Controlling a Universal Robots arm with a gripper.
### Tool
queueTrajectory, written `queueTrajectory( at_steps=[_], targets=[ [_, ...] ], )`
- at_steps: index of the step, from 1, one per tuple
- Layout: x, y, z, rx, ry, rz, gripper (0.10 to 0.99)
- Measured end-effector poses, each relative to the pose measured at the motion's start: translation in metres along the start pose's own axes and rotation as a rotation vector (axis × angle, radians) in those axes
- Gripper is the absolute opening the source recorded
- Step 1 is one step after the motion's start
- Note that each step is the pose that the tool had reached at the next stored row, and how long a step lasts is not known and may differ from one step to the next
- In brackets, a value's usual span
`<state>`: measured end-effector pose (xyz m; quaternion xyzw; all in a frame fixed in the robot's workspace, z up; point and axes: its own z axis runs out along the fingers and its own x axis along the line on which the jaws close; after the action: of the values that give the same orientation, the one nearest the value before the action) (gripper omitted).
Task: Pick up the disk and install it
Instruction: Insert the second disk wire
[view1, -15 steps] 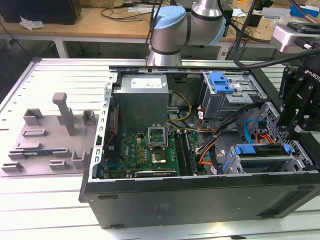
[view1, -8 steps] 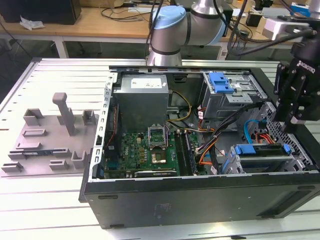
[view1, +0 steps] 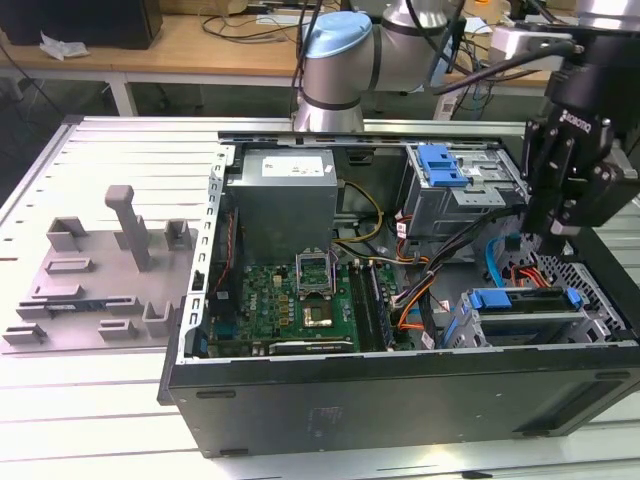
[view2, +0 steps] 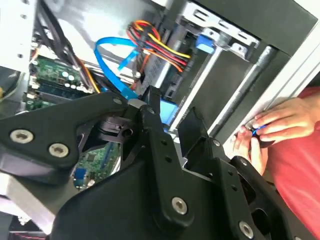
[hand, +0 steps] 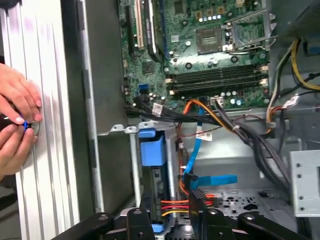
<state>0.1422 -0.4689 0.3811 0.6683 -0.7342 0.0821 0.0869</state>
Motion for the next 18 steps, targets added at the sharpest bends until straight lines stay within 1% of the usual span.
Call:
queueTrajectory(
  at_steps=[1,2,3,5,6,9,14,15,16,17,18],
  targets=[
    [0.0000,-0.0014,-0.0012,-0.006,0.0018,-0.002,0.424],
    [0.0004,-0.0027,-0.0030,-0.015,0.0041,-0.004,0.424],
    [0.0009,-0.0035,-0.0053,-0.022,0.0050,-0.005,0.424],
    [0.0013,-0.0052,-0.0076,-0.029,0.0060,-0.007,0.424],
    [0.0013,-0.0053,-0.0076,-0.029,0.0059,-0.007,0.424],
    [0.0010,-0.0053,-0.0059,-0.029,0.0063,-0.007,0.424],
    [-0.0003,-0.0046,-0.0005,-0.023,0.0093,-0.005,0.412],
    [-0.0006,-0.0042,0.0008,-0.020,0.0100,-0.005,0.275],
    [-0.0007,-0.0039,0.0016,-0.018,0.0102,-0.004,0.212],
    [-0.0008,-0.0036,0.0021,-0.016,0.0105,-0.004,0.212],
    [-0.0010,-0.0025,0.0034,-0.010,0.0101,-0.002,0.212]
  ],
)
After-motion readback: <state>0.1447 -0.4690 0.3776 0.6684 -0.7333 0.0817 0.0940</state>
